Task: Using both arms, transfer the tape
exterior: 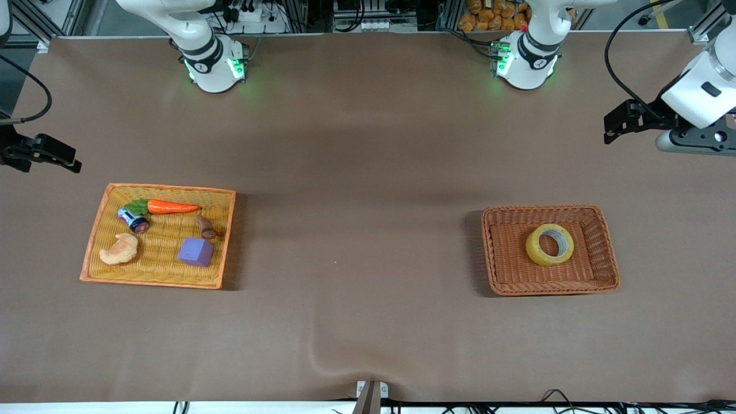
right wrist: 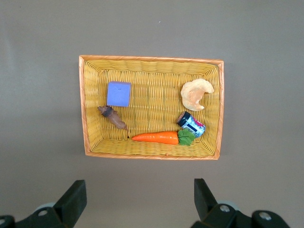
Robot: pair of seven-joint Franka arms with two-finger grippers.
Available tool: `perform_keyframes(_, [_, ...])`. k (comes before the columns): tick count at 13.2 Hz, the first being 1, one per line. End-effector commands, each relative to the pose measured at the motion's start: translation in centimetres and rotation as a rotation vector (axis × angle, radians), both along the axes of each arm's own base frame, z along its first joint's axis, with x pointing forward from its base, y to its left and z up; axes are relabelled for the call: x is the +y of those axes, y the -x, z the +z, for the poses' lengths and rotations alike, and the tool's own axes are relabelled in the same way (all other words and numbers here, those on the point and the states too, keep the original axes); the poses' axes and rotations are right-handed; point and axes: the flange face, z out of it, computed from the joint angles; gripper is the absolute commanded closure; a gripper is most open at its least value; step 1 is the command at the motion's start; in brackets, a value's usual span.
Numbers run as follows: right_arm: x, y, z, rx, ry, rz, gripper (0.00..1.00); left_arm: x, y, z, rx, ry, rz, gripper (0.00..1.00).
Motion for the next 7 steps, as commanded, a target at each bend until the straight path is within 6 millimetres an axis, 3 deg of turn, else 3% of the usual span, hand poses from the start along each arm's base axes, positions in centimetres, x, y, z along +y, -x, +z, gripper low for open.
perform_keyframes(1, [-0.28,-0.01,0.38,-0.004,0.007,0.005,0.0,0.05,0.01,0.79,0.005,0.005,0.019,0.0])
perform_keyframes(7, [-0.37,0.0,0.31,-0.002,0.007,0.003,0.0,0.07,0.04,1.01,0.0,0.004,0.02,0.0])
